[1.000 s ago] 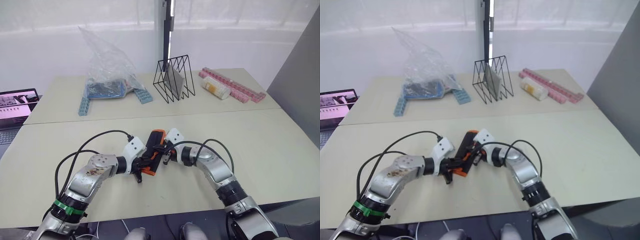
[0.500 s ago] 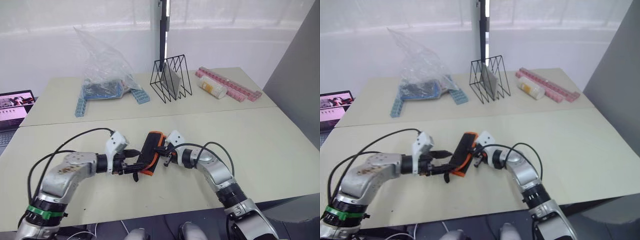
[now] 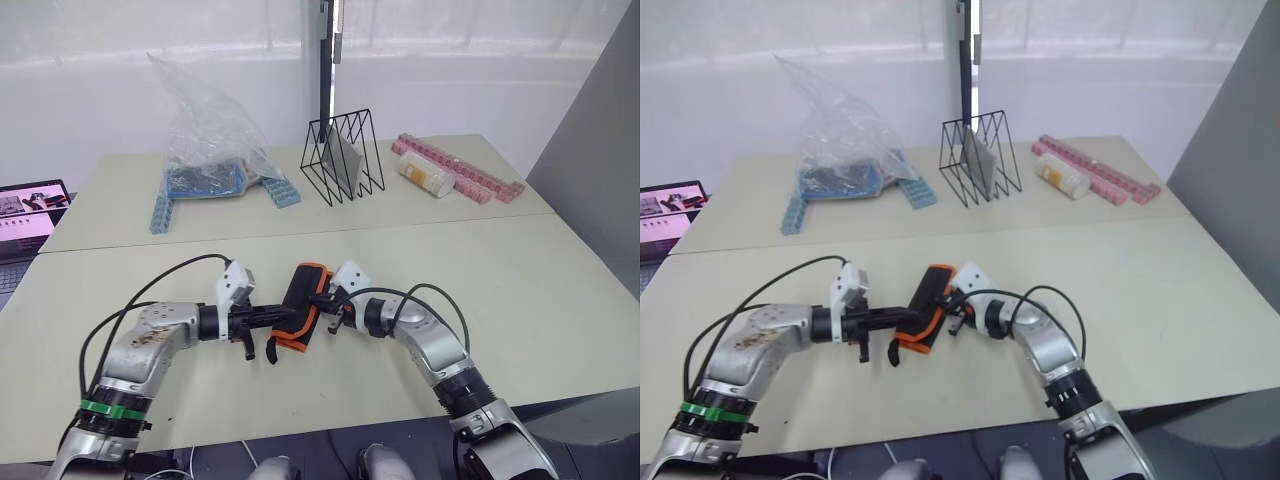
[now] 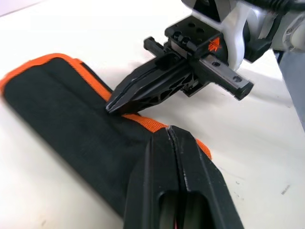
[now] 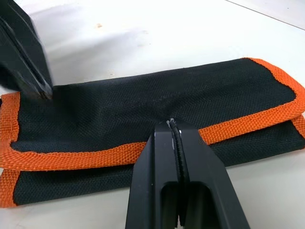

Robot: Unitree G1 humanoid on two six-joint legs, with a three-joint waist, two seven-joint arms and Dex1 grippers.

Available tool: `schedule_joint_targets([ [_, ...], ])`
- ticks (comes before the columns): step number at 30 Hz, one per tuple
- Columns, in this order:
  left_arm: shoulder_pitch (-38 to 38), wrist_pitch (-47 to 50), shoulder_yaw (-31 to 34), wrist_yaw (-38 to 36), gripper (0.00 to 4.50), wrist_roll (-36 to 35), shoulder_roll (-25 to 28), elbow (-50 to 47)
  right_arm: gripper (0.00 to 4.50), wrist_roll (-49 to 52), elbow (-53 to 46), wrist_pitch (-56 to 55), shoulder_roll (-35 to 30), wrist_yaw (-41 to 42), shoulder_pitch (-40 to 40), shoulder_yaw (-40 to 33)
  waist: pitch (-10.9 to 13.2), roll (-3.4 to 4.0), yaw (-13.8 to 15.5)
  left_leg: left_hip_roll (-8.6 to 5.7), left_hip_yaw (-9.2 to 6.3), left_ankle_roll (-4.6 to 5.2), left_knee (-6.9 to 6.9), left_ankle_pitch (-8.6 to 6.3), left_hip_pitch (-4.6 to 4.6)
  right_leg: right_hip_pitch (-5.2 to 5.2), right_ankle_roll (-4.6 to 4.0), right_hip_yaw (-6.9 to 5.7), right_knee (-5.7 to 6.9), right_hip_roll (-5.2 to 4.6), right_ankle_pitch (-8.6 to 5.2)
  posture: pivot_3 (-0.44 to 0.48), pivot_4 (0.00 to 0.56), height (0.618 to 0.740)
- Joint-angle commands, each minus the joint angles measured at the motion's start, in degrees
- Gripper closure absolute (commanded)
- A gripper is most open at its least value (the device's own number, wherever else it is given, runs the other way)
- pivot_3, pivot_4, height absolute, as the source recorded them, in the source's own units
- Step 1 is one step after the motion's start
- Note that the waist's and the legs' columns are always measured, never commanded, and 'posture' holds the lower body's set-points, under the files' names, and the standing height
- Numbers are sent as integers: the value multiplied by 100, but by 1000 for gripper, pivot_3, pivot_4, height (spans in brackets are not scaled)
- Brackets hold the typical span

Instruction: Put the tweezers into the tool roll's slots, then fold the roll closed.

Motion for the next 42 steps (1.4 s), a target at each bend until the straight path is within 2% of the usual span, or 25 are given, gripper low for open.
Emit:
schedule_joint_targets([
  [1,-64,-468,-235,-5,4483,414,-67,373,4500,-185,141,360,-103,57,233,224,0,0,-1,0,0,0,-1,0,-1,-1,0,0,0,0,0,0,150,724],
  [7,84,-1015,-709,-81,4483,1063,-13,901,4500,25,-231,70,-113,297,195,88,-1,0,-2,1,0,3,-3,-2,1,2,0,0,-2,-1,0,0,150,724],
  [15,133,-1307,-775,-124,4483,1280,30,1039,4500,118,-374,106,33,480,-62,130,0,0,-4,1,0,5,-3,-3,1,1,0,0,-2,0,0,0,150,724],
  [22,203,-1431,-761,-126,4483,1337,103,1031,4500,-553,538,570,-29,192,-363,551,-7,5,-36,2,0,4,-4,-2,8,2,0,0,2,1,0,0,150,724],
  [28,283,-1472,-726,-149,4483,1357,132,951,4500,-372,1262,863,64,81,-706,206,-62,26,-51,2,0,0,-4,0,42,30,-3,1,5,3,0,0,150,724],
  [33,353,-1463,-683,-142,4483,1334,169,864,4500,-321,1884,617,98,-56,-1083,-46,-69,37,-52,1,1,-1,-12,1,84,42,-2,2,6,6,-1,0,150,724],
  [42,484,-1440,-621,-119,4483,1328,225,730,4500,-369,3145,1,327,-288,-1835,-306,-73,41,-56,-1,5,1,-45,0,78,36,-4,19,6,2,0,0,150,724],
])
